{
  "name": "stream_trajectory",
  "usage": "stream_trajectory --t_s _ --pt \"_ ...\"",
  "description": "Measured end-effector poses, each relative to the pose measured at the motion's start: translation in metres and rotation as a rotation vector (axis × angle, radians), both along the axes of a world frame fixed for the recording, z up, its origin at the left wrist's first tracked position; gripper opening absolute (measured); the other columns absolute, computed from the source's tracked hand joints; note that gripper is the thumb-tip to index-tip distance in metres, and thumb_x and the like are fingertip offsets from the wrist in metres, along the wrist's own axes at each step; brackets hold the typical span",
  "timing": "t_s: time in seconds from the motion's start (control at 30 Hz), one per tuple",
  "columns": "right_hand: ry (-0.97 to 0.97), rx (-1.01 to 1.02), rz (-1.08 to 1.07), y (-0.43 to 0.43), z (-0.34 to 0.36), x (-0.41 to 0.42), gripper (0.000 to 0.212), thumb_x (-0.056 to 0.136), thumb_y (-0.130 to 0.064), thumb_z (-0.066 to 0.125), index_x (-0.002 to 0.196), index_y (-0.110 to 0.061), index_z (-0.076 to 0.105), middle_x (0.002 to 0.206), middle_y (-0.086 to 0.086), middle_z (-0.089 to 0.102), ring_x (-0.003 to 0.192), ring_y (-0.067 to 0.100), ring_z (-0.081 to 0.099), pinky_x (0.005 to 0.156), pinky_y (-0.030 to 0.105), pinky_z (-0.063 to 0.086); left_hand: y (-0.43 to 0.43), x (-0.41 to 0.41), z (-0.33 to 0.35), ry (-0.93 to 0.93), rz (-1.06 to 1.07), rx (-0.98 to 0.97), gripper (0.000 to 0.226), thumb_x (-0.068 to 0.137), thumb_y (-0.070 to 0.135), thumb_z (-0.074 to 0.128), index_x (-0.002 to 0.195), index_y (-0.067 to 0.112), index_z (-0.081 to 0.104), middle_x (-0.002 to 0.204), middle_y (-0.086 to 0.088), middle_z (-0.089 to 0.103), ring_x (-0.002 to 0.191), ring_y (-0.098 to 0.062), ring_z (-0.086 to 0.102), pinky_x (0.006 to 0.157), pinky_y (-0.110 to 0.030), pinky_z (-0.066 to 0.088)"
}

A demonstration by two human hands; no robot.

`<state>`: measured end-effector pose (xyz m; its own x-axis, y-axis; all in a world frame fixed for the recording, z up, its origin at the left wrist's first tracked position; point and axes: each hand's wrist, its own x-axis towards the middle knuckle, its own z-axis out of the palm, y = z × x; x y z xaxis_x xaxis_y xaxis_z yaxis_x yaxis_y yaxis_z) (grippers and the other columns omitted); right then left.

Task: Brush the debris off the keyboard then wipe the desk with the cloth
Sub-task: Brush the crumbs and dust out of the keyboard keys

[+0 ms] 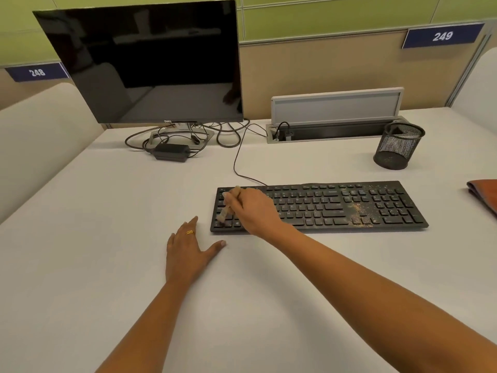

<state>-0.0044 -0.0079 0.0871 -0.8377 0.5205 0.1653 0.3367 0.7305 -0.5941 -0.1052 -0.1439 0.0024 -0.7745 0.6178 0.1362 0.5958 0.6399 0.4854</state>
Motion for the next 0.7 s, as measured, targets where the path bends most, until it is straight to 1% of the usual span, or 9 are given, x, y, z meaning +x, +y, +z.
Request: stream_trajectory --t_s 0.17,0.2,0.3,0.4,0.47,0.53,0.57,0.63,0.7 --pt "-0.052 0.037 0.046 -0.011 -0.007 -0.003 0.049 0.101 -0.035 0.029 0.084 -0.004 0.063 0.081 0.010 0.064 0.076 0.020 0.052 0.067 0.032 0.039 -0.001 -0.001 -0.001 0.013 0.001 0.004 0.096 0.075 0.064 0.062 0.148 0.013 0.028 0.152 -0.006 0.034 0.143 -0.019 0.025 0.118 -0.037 0.013" --pt "-0.031 0.018 0.046 -0.011 -0.007 -0.003 0.050 0.101 -0.035 0.029 0.085 -0.003 0.064 0.079 0.009 0.063 0.076 0.020 0.051 0.066 0.032 0.038 -0.001 -0.002 -0.001 0.011 -0.003 0.004 0.096 0.075 0.065 0.062 0.148 0.013 0.027 0.152 -0.005 0.034 0.143 -0.018 0.024 0.118 -0.037 0.012" --pt "0.049 -0.027 0.032 -0.009 -0.003 -0.002 0.046 0.101 -0.035 0.031 0.087 -0.008 0.065 0.066 -0.007 0.052 0.077 0.013 0.043 0.067 0.030 0.033 0.000 -0.001 -0.002 0.000 0.002 0.009 0.098 0.074 0.066 0.063 0.149 0.014 0.026 0.153 -0.004 0.033 0.143 -0.017 0.024 0.119 -0.036 0.011" --pt "0.015 0.010 0.066 -0.009 -0.004 -0.005 0.044 0.101 -0.036 0.031 0.091 -0.009 0.064 0.070 -0.005 0.059 0.079 0.016 0.046 0.066 0.030 0.035 -0.001 -0.002 -0.002 -0.004 0.004 0.011 0.099 0.073 0.066 0.063 0.149 0.014 0.026 0.153 -0.003 0.033 0.143 -0.017 0.024 0.119 -0.036 0.011" --pt "-0.023 0.026 0.070 -0.009 -0.004 -0.009 0.047 0.101 -0.036 0.030 0.080 -0.008 0.061 0.064 -0.003 0.051 0.076 0.019 0.047 0.065 0.029 0.032 -0.001 -0.002 -0.002 -0.009 -0.001 0.013 0.099 0.073 0.066 0.062 0.149 0.015 0.026 0.153 -0.002 0.032 0.143 -0.016 0.024 0.119 -0.036 0.012" --pt "-0.006 0.000 0.065 -0.008 -0.003 -0.012 0.046 0.101 -0.036 0.031 0.069 -0.013 0.056 0.060 -0.007 0.047 0.075 0.017 0.048 0.064 0.028 0.032 -0.001 -0.002 -0.001 -0.009 0.000 0.024 0.099 0.073 0.067 0.062 0.149 0.014 0.026 0.153 -0.002 0.033 0.143 -0.017 0.025 0.119 -0.036 0.013" --pt "0.027 -0.025 0.064 -0.008 -0.002 -0.012 0.045 0.101 -0.036 0.031 0.072 -0.015 0.058 0.060 -0.011 0.045 0.076 0.015 0.048 0.065 0.027 0.032 -0.001 -0.002 -0.001 -0.008 -0.001 0.026 0.099 0.073 0.067 0.061 0.149 0.014 0.027 0.153 -0.002 0.033 0.143 -0.017 0.025 0.119 -0.036 0.013" --pt "0.056 -0.041 0.092 -0.008 0.000 -0.013 0.044 0.100 -0.038 0.032 0.088 -0.014 0.067 0.064 -0.015 0.050 0.084 0.013 0.050 0.067 0.029 0.036 -0.002 -0.002 -0.001 -0.009 -0.003 0.030 0.099 0.072 0.068 0.061 0.148 0.013 0.028 0.152 -0.002 0.034 0.142 -0.017 0.027 0.118 -0.036 0.015" --pt "0.000 -0.005 0.130 -0.009 -0.001 -0.013 0.044 0.101 -0.038 0.031 0.094 -0.015 0.067 0.065 -0.017 0.049 0.086 0.011 0.049 0.069 0.029 0.037 -0.002 -0.002 0.000 -0.030 -0.001 0.061 0.096 0.072 0.064 0.064 0.147 0.014 0.031 0.150 -0.001 0.038 0.140 -0.017 0.031 0.117 -0.038 0.018"
